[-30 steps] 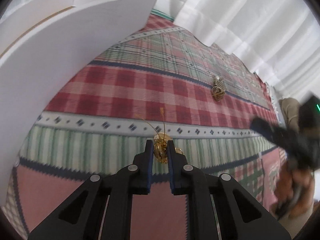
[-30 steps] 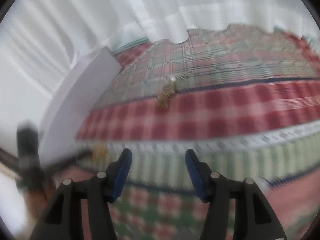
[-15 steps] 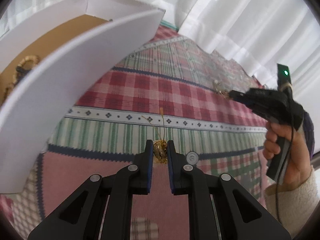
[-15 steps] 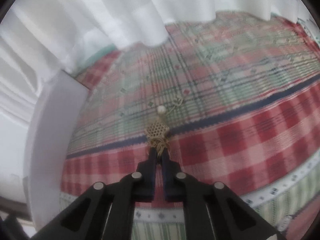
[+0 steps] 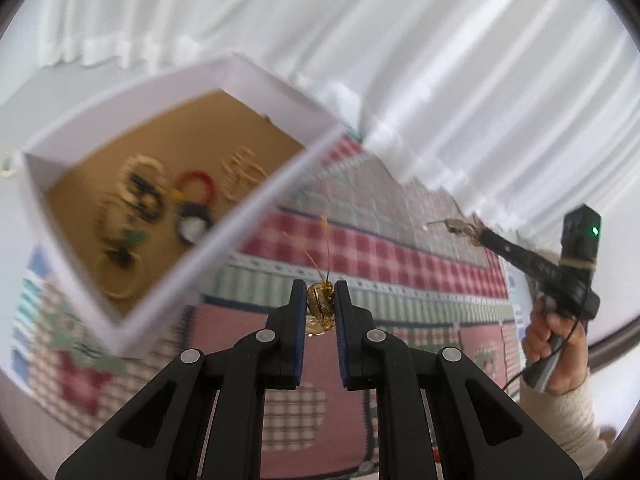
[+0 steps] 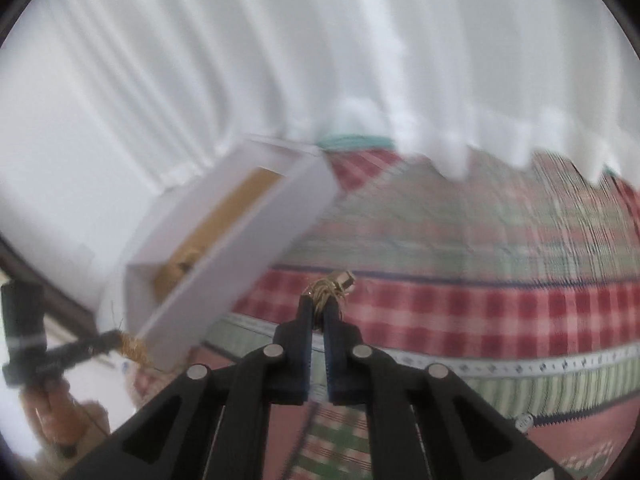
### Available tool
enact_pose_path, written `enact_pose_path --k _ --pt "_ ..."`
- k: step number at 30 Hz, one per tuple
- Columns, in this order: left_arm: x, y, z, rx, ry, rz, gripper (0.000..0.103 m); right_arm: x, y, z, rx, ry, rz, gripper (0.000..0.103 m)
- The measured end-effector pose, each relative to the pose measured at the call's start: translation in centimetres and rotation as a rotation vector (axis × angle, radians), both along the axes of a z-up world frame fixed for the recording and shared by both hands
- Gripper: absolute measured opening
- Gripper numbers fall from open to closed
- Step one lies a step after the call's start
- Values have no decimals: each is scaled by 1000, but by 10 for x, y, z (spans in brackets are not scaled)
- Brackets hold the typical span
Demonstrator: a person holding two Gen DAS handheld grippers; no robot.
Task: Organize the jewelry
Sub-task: 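Carry the earring and pendant over the box and open both tools to drop them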
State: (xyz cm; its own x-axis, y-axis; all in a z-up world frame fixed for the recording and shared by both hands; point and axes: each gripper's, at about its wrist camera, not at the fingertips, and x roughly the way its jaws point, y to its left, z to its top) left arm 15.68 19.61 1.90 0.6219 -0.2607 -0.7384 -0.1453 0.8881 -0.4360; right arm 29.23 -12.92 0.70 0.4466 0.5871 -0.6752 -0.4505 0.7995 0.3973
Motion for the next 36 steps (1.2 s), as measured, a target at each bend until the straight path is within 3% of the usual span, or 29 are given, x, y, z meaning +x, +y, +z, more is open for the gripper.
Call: enact_pose_path --k 6,13,20,24,27,28,29,30,31,32,33,34,36 --pt "2 62 18 86 -28 141 12 7 71 46 51 -88 139 5" --pt "30 108 -11 138 18 239 12 30 160 57 49 -109 271 5" --pt "49 131 -55 148 102 267 12 56 241 16 -59 -57 351 5" --pt "56 137 -80 144 146 281 12 68 278 -27 -148 9 379 5" --pt "60 136 -94 184 166 301 14 73 298 -57 -197 44 397 6" --pt "61 135 -97 210 173 315 16 74 303 -66 -206 56 414 9" --pt "61 134 -99 230 176 324 29 73 308 -72 -212 56 423 9" --pt "60 133 -98 247 174 332 50 71 311 -75 -216 43 421 9" --pt "59 132 -96 260 167 340 60 70 312 -74 -214 31 419 12" --pt "57 131 -93 277 155 350 75 68 310 -72 -200 17 417 26" --pt "54 128 -88 306 136 362 83 67 309 -69 -195 9 413 35" --pt "52 124 -83 325 123 367 86 64 306 -65 -195 -4 403 50" --pt "50 118 -75 357 108 378 97 58 299 -54 -212 -37 384 57"
